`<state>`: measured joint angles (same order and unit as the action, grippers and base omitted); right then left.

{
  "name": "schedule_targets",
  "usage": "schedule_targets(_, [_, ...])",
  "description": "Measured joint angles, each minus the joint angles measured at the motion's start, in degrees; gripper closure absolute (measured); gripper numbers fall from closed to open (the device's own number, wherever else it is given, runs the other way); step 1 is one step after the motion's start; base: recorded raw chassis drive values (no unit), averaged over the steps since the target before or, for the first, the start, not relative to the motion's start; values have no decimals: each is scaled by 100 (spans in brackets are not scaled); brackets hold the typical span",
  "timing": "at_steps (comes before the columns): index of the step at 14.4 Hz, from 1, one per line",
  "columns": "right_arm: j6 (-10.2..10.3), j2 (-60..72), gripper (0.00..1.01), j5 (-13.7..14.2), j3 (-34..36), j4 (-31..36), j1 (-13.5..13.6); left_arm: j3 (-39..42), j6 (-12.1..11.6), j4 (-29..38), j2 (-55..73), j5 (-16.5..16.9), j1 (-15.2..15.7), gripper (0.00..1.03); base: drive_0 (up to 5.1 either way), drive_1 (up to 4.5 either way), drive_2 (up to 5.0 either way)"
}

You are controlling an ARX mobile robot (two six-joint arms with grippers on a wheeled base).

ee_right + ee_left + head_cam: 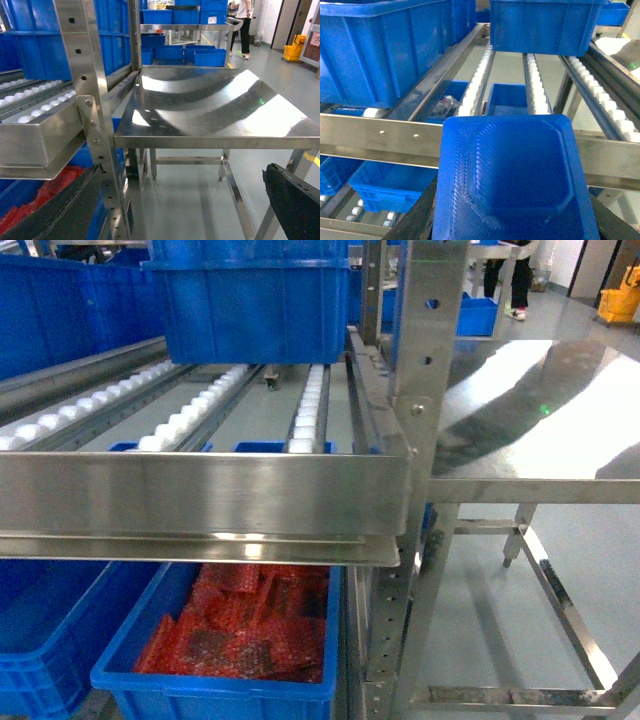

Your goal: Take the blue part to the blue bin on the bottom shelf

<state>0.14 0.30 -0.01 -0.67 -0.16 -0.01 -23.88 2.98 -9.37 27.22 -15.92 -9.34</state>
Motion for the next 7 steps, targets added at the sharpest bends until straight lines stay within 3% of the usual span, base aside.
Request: schedule_targets(7, [0,0,3,0,0,-15,0,0,-2,-4,-7,7,-7,60,-501,244,244])
